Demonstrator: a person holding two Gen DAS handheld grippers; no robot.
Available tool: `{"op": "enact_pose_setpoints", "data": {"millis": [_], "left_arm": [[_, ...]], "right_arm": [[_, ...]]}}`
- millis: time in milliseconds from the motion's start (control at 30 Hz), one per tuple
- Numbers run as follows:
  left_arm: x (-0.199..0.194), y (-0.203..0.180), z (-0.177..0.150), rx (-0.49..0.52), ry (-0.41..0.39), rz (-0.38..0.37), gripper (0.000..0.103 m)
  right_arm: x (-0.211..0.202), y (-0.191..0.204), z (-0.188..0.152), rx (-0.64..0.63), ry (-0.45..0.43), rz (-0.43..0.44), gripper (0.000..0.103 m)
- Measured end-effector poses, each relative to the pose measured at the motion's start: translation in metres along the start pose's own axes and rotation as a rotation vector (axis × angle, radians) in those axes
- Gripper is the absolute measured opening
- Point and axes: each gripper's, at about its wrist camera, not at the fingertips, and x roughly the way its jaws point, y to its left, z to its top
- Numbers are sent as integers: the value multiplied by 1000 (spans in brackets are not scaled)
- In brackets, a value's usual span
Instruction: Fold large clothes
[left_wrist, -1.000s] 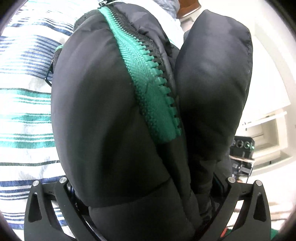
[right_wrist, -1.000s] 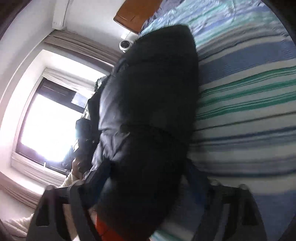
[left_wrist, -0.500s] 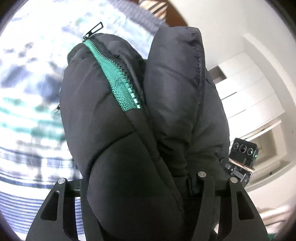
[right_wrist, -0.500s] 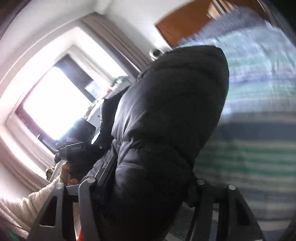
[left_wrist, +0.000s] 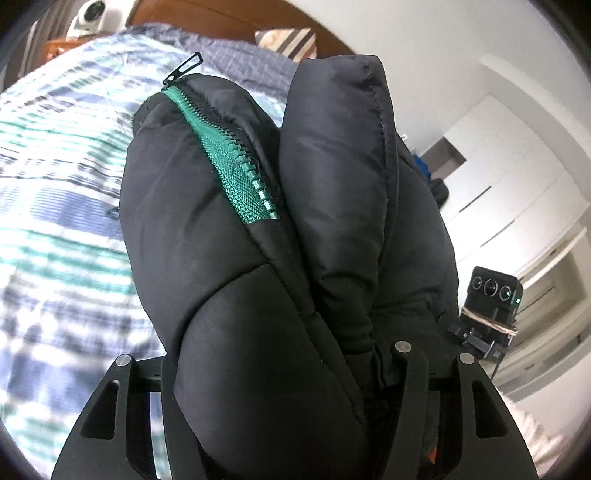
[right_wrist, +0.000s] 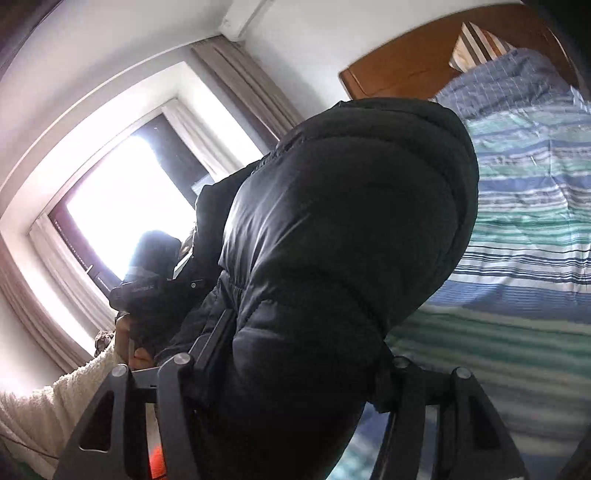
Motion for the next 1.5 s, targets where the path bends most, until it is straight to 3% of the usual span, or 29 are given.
{"op": "enact_pose_setpoints", "data": {"millis": [167,233,300,367,533,633,667,700,867,1000,1067,1100,1267,1500], "left_arm": [[77,37,-19,-67,110,35,67],[95,50,-35,-109,124,30,85],[96,55,-51,-135,111,-10,93],[89,50,-60,-118,105,-12,95],[45,24,-74,8,60,103,94],[15,0,-82,100,1,182,94],[20,-7,-64,128,-17,214,94],[4,-12,-67,161,-42,250,98],[-46,-91,-108,349,-253,499,103],[-58,-145,-138,431,-383,680,103],[-60,-160,-155,427,-406,696,103],[-56,-171,-155,410,-410,689,103],[-76,-186,-184,293,-392,666,103],[-79,-213,-206,251,-358,681,103]], "right_arm": [[26,-75,-17,111,92,-30,60],[31,-100,-31,172,117,-20,64],[27,-113,-40,225,125,13,72],[24,-117,-43,245,145,4,78],[-4,-114,-34,195,131,-127,82],[-37,-88,-27,132,80,-210,82],[-45,-80,-26,110,67,-233,82],[-56,-64,-25,64,47,-274,83],[-98,29,-35,-230,-78,-527,86],[-127,84,-53,-345,-242,-693,86],[-135,96,-63,-321,-278,-751,95],[-133,99,-62,-301,-240,-782,103],[-128,115,-82,-219,-149,-793,103],[-133,148,-107,-208,-104,-802,103]]}}
